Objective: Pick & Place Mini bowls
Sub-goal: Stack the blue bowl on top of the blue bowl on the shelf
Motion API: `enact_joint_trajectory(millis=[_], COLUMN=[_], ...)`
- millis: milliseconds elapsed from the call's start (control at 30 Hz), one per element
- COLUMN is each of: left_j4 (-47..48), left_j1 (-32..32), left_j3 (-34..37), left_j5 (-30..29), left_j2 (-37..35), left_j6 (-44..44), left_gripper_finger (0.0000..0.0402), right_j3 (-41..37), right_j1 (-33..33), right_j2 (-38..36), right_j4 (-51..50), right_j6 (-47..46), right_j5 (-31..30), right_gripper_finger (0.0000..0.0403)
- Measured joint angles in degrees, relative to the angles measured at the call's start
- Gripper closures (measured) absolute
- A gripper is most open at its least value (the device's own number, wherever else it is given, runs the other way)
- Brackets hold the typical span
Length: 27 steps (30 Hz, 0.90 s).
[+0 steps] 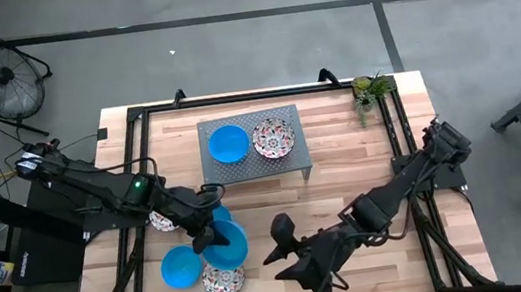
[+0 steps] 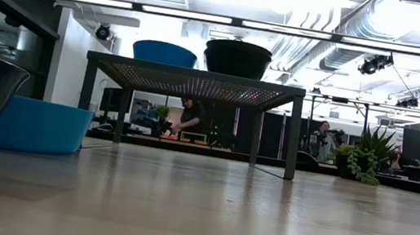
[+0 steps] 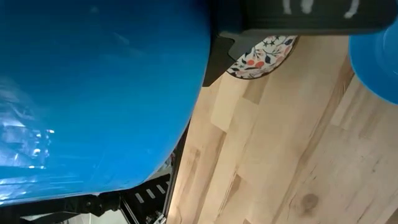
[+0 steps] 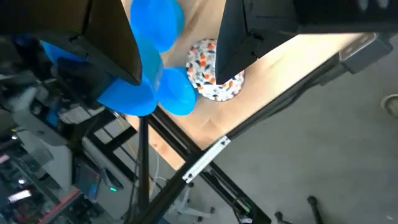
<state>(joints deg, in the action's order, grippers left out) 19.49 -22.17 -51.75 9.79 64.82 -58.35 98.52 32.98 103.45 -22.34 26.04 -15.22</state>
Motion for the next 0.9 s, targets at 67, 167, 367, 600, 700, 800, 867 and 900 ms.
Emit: enact_joint_trajectory(millis=[67,167,367,600,700,800,867,900], left_j4=[0.0,0.0,0.2,0.2,0.6,2.0,2.8,3.1], left_j1=[0.0,0.0,0.0,0.0,0.0,0.0,0.0,0.0], left_j3=[0.0,0.0,0.0,0.0,0.0,0.0,0.0,0.0], left_j5=[0.0,0.1,0.4,1.8,1.8,2.1,2.6,2.6], left_j2=[0.0,0.0,0.0,0.0,0.0,0.0,0.0,0.0], left_j6=[0.0,0.0,0.0,-0.4,-0.4,-0.7,-0.8,-0.9], left_gripper_finger=[0.0310,0.0310,0.0310,0.0310,0.0310,0.0310,0.0310,0.0310], right_j3=[0.0,0.0,0.0,0.0,0.0,0.0,0.0,0.0], right_j1=[-0.7,-0.9,-0.8,-1.8,-2.6,-3.2,-3.6,-3.9], right_j2=[0.9,2.6,3.9,4.0,4.0,4.0,4.0,4.0], right_j4=[1.9,3.4,4.1,2.9,0.9,1.0,1.1,1.1], right_j6=[0.1,1.1,4.8,7.4,7.7,9.4,11.3,12.1], right_j5=[1.0,1.7,2.1,3.4,2.9,3.0,3.7,3.8], right_gripper_finger=[0.0210,0.0210,0.0210,0.0210,0.0210,0.0210,0.0210,0.0210])
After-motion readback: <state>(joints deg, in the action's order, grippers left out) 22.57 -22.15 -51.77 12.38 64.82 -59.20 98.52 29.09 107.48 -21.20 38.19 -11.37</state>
